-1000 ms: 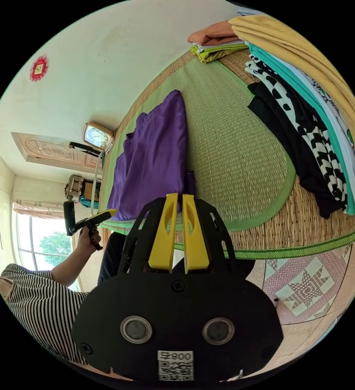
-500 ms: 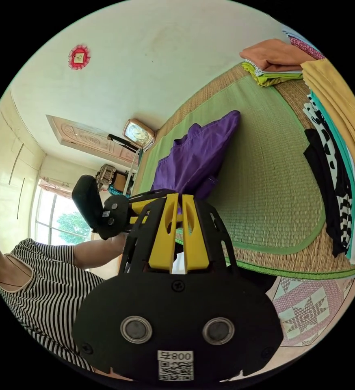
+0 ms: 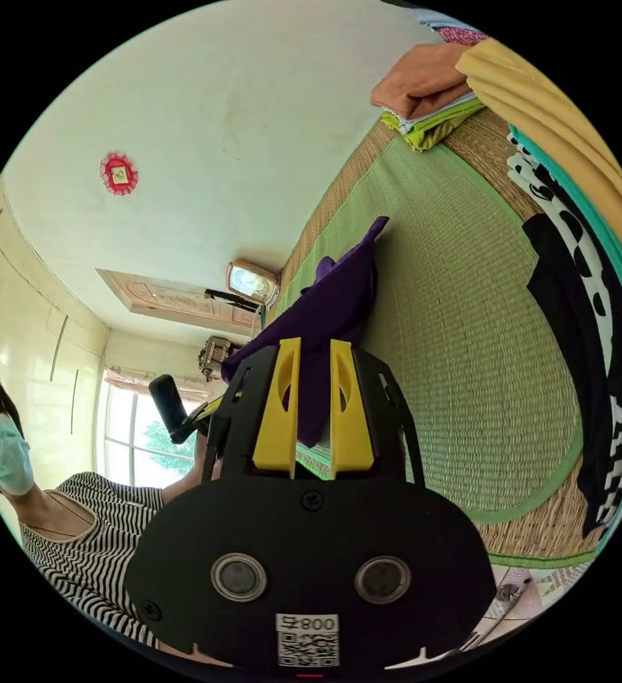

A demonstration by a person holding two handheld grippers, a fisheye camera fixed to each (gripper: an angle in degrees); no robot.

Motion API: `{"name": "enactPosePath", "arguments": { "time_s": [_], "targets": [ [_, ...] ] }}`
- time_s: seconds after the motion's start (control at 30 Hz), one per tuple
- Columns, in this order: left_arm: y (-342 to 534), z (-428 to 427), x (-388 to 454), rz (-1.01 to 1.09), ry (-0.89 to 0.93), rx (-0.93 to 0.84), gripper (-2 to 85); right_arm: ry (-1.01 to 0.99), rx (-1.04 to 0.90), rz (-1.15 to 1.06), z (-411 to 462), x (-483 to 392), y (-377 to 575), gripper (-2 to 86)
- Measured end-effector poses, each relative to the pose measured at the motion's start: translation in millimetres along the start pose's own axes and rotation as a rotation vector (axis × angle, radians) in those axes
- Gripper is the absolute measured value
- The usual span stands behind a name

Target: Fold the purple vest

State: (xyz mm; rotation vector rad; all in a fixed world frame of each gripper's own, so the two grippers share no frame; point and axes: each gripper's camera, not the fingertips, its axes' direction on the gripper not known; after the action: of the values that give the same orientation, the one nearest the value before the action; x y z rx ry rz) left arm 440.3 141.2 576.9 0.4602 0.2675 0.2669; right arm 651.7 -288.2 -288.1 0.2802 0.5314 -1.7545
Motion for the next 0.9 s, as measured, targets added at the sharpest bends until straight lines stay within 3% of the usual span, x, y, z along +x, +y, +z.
{"name": "enactPosePath", "arguments": {
  "time_s": [0.4,0.77,0.9],
  "targets": [
    [18,7,3,0.043,0.052,-0.025,0.9,-0.068,-0.036,0.198,62,92,-104,10.6],
    [37,10,-21,0.039,0.112,-0.030,0.7,-0.176,0.067,0.246,60,136,-123,12.8],
    [43,5,-31,0.033,0.123,-0.026,0.8,-0.108,-0.014,0.235,82,138,-133,13.2]
  ]
}}
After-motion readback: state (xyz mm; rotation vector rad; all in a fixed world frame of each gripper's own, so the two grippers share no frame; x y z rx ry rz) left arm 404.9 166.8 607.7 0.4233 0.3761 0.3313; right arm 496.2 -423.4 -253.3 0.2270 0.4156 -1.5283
